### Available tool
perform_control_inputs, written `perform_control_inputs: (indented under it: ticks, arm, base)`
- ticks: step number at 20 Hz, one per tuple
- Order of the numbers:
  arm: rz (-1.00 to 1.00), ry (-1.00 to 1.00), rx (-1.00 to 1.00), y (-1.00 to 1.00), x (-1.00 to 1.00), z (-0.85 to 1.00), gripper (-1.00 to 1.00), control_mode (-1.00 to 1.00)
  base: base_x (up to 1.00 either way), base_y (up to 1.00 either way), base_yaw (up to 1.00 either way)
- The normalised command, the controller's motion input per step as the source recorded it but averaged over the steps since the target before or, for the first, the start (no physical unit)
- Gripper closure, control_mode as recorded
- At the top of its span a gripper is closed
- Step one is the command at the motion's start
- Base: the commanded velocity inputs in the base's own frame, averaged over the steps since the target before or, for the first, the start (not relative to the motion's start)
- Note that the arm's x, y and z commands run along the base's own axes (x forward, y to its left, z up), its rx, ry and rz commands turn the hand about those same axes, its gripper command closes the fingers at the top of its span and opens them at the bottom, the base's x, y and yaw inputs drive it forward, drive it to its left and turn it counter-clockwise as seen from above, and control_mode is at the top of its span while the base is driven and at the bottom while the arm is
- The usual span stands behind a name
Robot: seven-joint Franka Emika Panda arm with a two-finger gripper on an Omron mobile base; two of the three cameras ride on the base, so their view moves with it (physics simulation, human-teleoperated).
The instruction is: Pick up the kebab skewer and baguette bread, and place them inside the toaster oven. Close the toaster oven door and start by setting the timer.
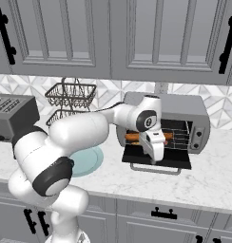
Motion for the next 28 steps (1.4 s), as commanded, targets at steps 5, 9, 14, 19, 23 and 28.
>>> perform_control_inputs:
  ticks: [5,9,14,19,23,28]
  arm:
    - [0.0,0.0,0.0,0.0,0.0,-0.12,-1.0,-1.0]
    - [0.0,0.0,0.0,0.0,0.0,-0.02,-1.0,-1.0]
    - [0.0,0.0,0.01,0.0,0.01,0.0,-1.0,-1.0]
    - [0.0,0.0,0.03,0.0,0.0,-0.01,-1.0,-1.0]
    - [0.0,0.0,0.03,0.0,0.04,0.0,-1.0,-1.0]
    - [0.0,-0.01,0.01,0.0,0.3,0.0,-1.0,-1.0]
  base:
    - [0.0,0.0,0.0]
    - [0.0,0.0,0.0]
    - [0.0,0.0,0.0]
    - [0.0,0.0,0.0]
    - [0.0,0.0,0.0]
    - [0.0,0.0,0.0]
